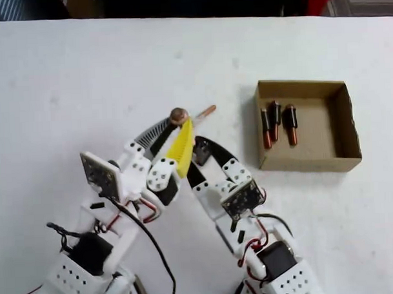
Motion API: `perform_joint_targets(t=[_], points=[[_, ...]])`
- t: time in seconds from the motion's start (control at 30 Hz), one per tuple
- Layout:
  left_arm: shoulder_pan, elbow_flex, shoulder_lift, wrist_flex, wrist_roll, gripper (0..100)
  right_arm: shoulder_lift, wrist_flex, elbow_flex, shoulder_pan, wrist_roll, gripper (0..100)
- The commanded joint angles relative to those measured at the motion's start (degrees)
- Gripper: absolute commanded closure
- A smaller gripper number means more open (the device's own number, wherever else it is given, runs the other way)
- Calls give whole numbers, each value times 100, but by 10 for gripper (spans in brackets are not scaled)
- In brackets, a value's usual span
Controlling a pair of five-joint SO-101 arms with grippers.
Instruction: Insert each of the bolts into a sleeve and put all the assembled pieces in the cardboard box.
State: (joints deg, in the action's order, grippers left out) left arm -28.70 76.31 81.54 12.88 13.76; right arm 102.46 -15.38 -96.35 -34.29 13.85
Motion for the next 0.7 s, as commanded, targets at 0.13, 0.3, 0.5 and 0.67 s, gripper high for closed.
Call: perform_joint_targets(t=[0.13, 0.3, 0.5, 0.67], points=[[22, 185, 92, -211, 114, 978, 75, 154, -9, -57, 53, 981], [22, 281, 92, -167, 114, 978, 75, 145, -9, -57, 62, 981], [22, 782, 119, -202, 88, 978, 75, 119, -26, -48, 70, 981], [22, 932, 119, -202, 88, 978, 75, 119, -44, -48, 70, 981]])
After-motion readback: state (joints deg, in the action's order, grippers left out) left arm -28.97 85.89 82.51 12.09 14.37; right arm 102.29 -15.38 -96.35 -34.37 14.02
